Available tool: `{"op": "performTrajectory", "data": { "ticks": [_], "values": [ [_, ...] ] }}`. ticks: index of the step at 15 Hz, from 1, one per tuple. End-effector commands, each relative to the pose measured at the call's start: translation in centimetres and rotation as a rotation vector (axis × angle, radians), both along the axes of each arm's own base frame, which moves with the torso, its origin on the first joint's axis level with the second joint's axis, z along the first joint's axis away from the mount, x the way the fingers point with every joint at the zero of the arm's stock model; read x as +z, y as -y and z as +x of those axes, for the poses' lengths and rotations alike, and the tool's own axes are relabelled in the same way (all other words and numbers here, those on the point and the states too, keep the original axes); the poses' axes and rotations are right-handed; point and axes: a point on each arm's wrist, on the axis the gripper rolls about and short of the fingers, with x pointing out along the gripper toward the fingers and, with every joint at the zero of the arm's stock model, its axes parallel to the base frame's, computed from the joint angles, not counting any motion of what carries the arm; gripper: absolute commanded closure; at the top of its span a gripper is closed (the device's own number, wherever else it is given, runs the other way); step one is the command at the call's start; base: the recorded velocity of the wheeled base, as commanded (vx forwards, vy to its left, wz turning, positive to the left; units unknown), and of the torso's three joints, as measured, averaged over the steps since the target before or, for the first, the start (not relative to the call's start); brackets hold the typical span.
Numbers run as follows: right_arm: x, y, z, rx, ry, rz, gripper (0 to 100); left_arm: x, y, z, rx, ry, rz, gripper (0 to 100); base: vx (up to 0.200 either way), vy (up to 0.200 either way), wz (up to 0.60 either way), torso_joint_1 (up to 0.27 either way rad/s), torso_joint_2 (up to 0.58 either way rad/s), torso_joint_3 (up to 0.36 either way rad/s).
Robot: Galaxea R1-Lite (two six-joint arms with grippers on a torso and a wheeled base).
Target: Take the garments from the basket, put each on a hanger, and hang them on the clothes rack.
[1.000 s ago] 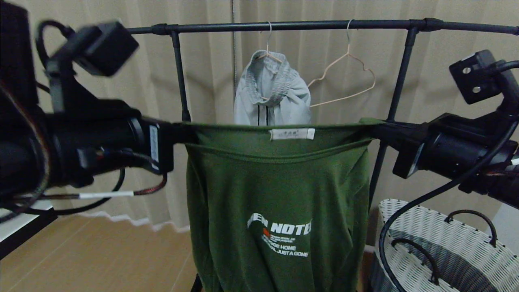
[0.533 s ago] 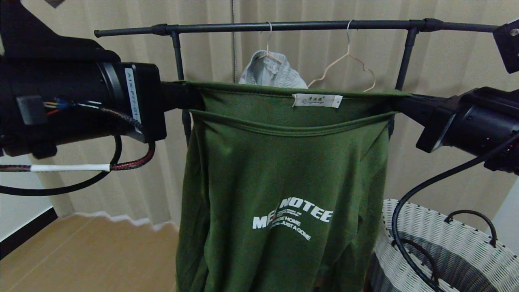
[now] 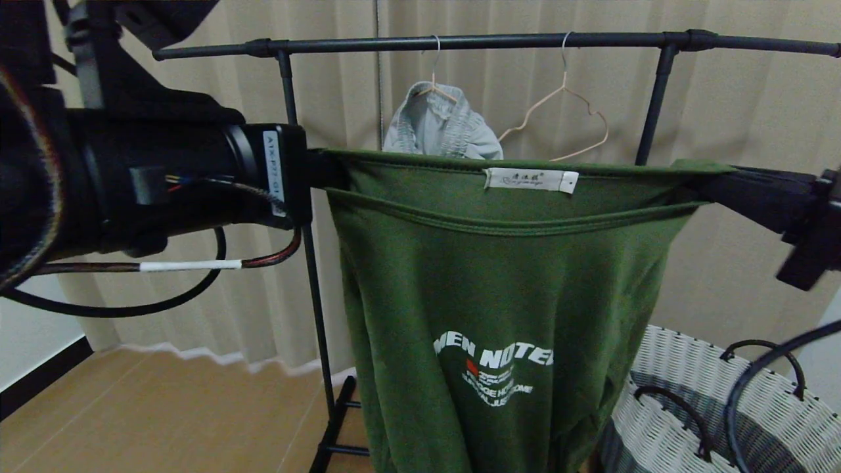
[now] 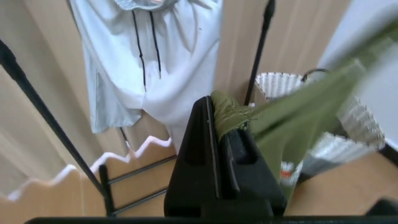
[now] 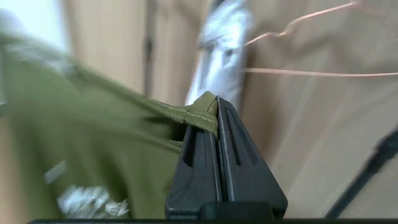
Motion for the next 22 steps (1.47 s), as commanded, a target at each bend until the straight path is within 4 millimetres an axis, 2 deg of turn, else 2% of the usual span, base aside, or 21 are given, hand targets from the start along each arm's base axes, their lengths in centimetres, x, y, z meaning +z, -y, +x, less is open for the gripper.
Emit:
{"op": "performTrajectory", "data": {
  "ticks": [1, 4, 9, 12, 14, 16, 18, 19, 21, 22],
  "values": [
    [0.8, 2.1, -4.7, 0.159, 0.041, 0.039, 100, -0.9, 2.0, 3.0, 0.027, -0.034, 0.01, 100, 0.0, 0.0, 0.0, 0.0, 0.0, 0.0],
    [0.0, 2.6, -6.1, 0.271, 0.022, 0.066, 100, -1.4, 3.2, 4.6, 0.039, -0.048, -0.02, 100, 0.0, 0.0, 0.0, 0.0, 0.0, 0.0],
    [-0.7, 2.4, -5.2, 0.242, -0.016, 0.046, 100, -1.8, 3.2, 4.4, 0.035, -0.062, -0.005, 100, 0.0, 0.0, 0.0, 0.0, 0.0, 0.0],
    [-1.5, 2.9, -1.4, 0.086, -0.048, -0.032, 100, -0.9, 1.5, 2.6, 0.035, -0.074, 0.008, 100, 0.0, 0.0, 0.0, 0.0, 0.0, 0.0],
    [-1.5, 3.0, 2.9, 0.014, -0.035, -0.073, 100, 0.3, -0.8, -0.3, 0.008, -0.103, 0.028, 100, 0.0, 0.0, 0.0, 0.0, 0.0, 0.0],
    [-1.4, 2.3, 5.6, 0.015, 0.005, -0.06, 100, 1.5, -2.6, -2.8, -0.071, -0.102, 0.001, 100, 0.0, 0.0, 0.0, 0.0, 0.0, 0.0],
    [-1.4, 1.5, 7.8, 0.021, 0.011, -0.036, 100, 2.2, -3.9, -4.7, -0.18, -0.114, -0.025, 100, 0.0, 0.0, 0.0, 0.0, 0.0, 0.0],
    [-1.0, 0.0, 8.7, 0.069, 0.01, 0.0, 100, 2.2, -4.3, -5.3, -0.252, -0.127, -0.042, 100, 0.0, 0.0, 0.0, 0.0, 0.0, 0.0],
    [-0.7, -1.9, 9.2, 0.134, -0.009, 0.059, 100, 1.9, -4.2, -5.9, -0.317, -0.135, -0.045, 100, 0.0, 0.0, 0.0, 0.0, 0.0, 0.0],
    [-0.8, -2.2, 9.2, 0.141, -0.011, 0.062, 100, 1.9, -4.0, -6.1, -0.329, -0.137, -0.044, 100, 0.0, 0.0, 0.0, 0.0, 0.0, 0.0]
  ]
}}
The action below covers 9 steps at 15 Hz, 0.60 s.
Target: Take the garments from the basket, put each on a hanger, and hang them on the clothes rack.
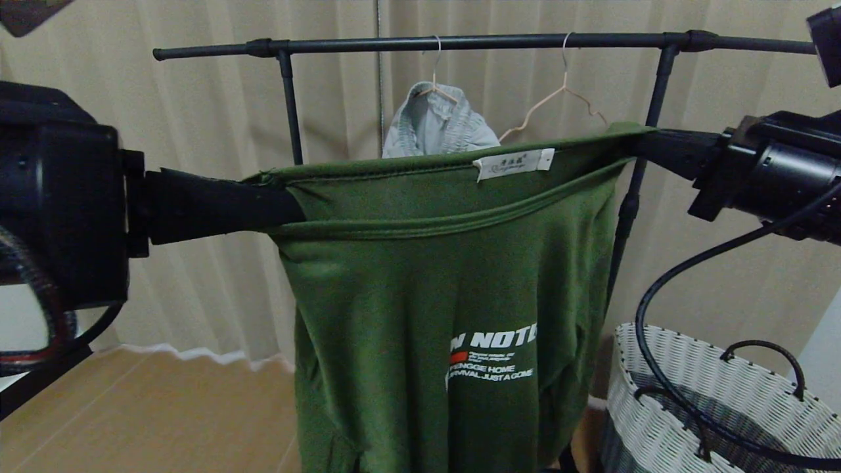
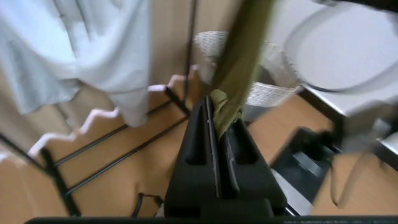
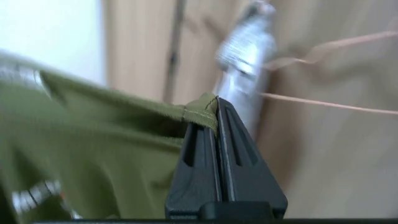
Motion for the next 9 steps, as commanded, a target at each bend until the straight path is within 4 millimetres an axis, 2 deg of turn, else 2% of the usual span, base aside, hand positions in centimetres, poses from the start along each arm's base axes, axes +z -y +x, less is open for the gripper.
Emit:
{"op": "performTrajectory", "data": {
  "ticks": [1, 4, 6, 8, 9],
  "values": [
    [-1.2, -1.6, 1.5, 0.035, -0.045, -0.011, 100, 0.3, -0.5, -1.0, -0.018, 0.016, -0.017, 100, 0.0, 0.0, 0.0, 0.0, 0.0, 0.0],
    [-1.2, -1.5, 1.2, 0.018, -0.045, -0.01, 100, 0.1, -0.3, -0.9, -0.023, 0.014, -0.013, 100, 0.0, 0.0, 0.0, 0.0, 0.0, 0.0],
    [-0.9, -1.0, 0.3, -0.033, -0.033, -0.005, 100, -0.2, -0.5, -0.6, -0.002, 0.007, -0.006, 100, 0.0, 0.0, 0.0, 0.0, 0.0, 0.0],
    [-0.1, 0.2, -1.4, -0.065, -0.013, 0.0, 100, -0.2, -0.7, -0.2, 0.022, 0.01, -0.006, 100, 0.0, 0.0, 0.0, 0.0, 0.0, 0.0],
    [0.4, 1.2, -2.4, -0.088, -0.016, -0.001, 100, -0.3, -0.2, 0.6, 0.036, 0.033, 0.002, 100, 0.0, 0.0, 0.0, 0.0, 0.0, 0.0]
  ]
}}
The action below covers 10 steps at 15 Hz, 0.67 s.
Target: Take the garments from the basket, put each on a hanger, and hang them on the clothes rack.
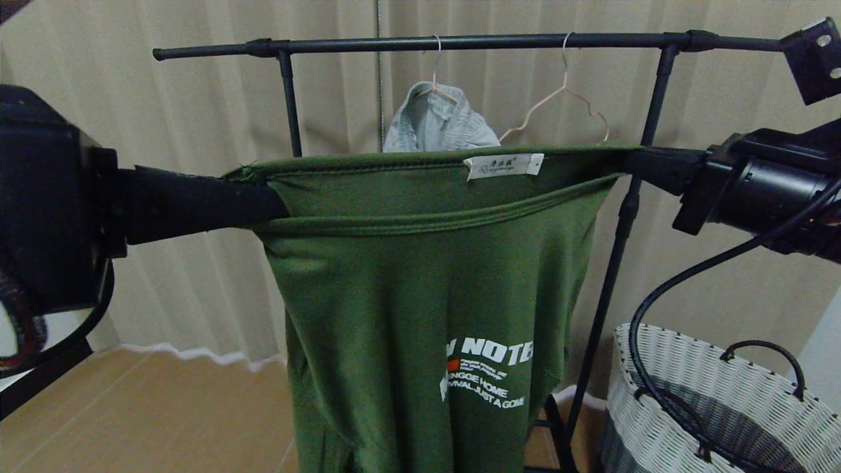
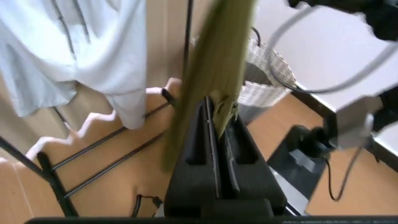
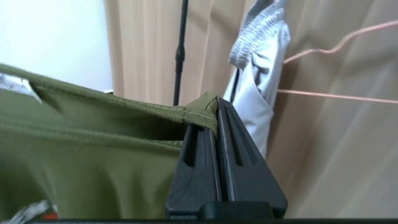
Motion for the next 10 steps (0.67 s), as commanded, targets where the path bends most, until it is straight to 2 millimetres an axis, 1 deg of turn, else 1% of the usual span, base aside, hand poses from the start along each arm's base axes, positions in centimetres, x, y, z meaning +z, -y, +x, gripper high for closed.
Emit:
{"op": "performTrajectory", "data": {
  "ticks": [1, 2, 3, 4, 6, 10],
  "values": [
    [1.6, 1.7, -3.0, -0.024, 0.032, 0.011, 100, -0.5, 0.5, 2.4, 0.079, 0.02, 0.043, 100, 0.0, 0.0, 0.0, 0.0, 0.0, 0.0],
    [1.7, 2.1, -4.1, -0.024, 0.022, 0.007, 100, -0.9, 0.6, 4.0, 0.156, 0.042, 0.075, 100, 0.0, 0.0, 0.0, 0.0, 0.0, 0.0],
    [1.5, 2.5, -5.2, -0.024, 0.01, 0.003, 100, -1.2, 1.0, 4.8, 0.191, 0.051, 0.083, 100, 0.0, 0.0, 0.0, 0.0, 0.0, 0.0],
    [1.1, 2.7, -6.0, -0.019, -0.002, -0.003, 100, -1.6, 1.1, 5.0, 0.204, 0.045, 0.092, 100, 0.0, 0.0, 0.0, 0.0, 0.0, 0.0],
    [0.4, 2.5, -6.2, -0.004, -0.022, -0.013, 100, -2.0, 1.4, 4.8, 0.189, 0.039, 0.1, 100, 0.0, 0.0, 0.0, 0.0, 0.0, 0.0],
    [0.0, 2.4, -6.0, -0.003, -0.036, -0.017, 100, -1.9, 1.2, 4.7, 0.205, 0.045, 0.105, 100, 0.0, 0.0, 0.0, 0.0, 0.0, 0.0]
  ]
}}
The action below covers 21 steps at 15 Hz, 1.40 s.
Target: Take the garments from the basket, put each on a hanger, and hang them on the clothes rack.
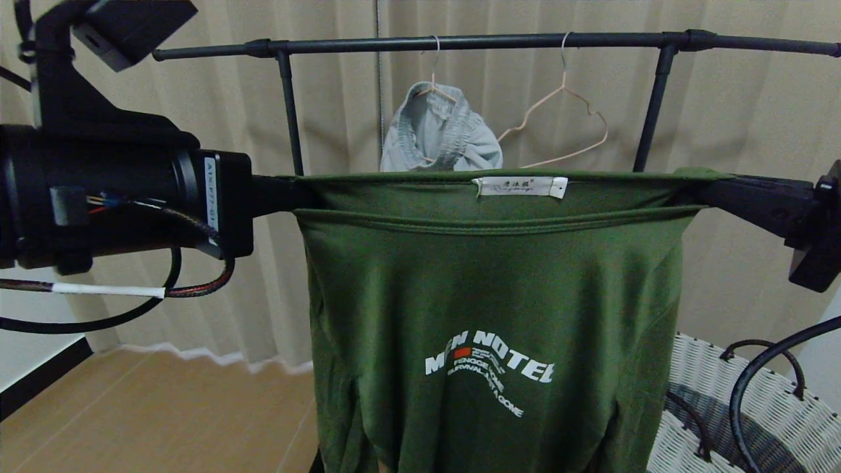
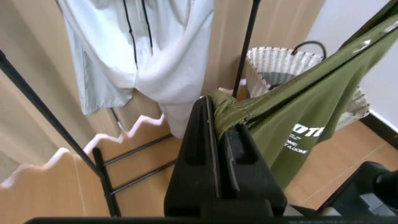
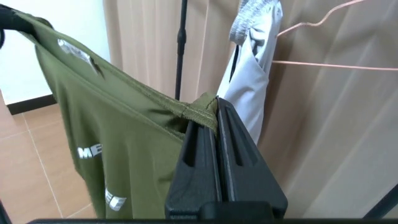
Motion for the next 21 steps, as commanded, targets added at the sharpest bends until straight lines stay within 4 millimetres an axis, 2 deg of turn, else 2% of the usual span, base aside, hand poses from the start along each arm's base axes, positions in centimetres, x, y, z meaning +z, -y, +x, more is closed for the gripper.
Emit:
{"op": "performTrajectory", "data": {
  "ticks": [1, 6, 9, 11, 14, 18, 21],
  "values": [
    [-0.2, 0.0, -0.2, 0.001, -0.002, -0.002, 100, -0.2, 0.0, 0.1, 0.015, -0.004, 0.008, 100, 0.0, 0.0, 0.0, 0.0, 0.0, 0.0],
    [-1.8, 0.2, -0.6, 0.003, -0.042, -0.015, 100, -1.6, -0.1, -0.2, 0.013, -0.012, 0.018, 100, 0.0, 0.0, 0.0, 0.0, 0.0, 0.0],
    [-3.2, 0.3, -1.7, 0.029, -0.069, -0.027, 100, -3.6, -0.4, -0.4, 0.019, 0.005, -0.001, 100, 0.0, 0.0, 0.0, 0.0, 0.0, 0.0],
    [-2.9, 0.3, -1.8, 0.02, -0.045, -0.021, 100, -3.6, -0.5, -0.6, 0.019, 0.024, -0.013, 100, 0.0, 0.0, 0.0, 0.0, 0.0, 0.0],
    [-4.6, 1.5, -3.0, -0.02, -0.071, -0.03, 100, -3.8, -0.3, -0.4, 0.013, 0.019, -0.01, 100, 0.0, 0.0, 0.0, 0.0, 0.0, 0.0],
    [-4.8, 1.9, -4.4, -0.013, -0.055, -0.022, 100, -3.2, 0.2, -0.3, -0.002, 0.032, -0.016, 100, 0.0, 0.0, 0.0, 0.0, 0.0, 0.0],
    [-6.9, 1.9, -4.8, 0.005, -0.115, -0.029, 100, -2.6, 0.1, -0.2, 0.004, 0.049, -0.029, 100, 0.0, 0.0, 0.0, 0.0, 0.0, 0.0]
  ]
}}
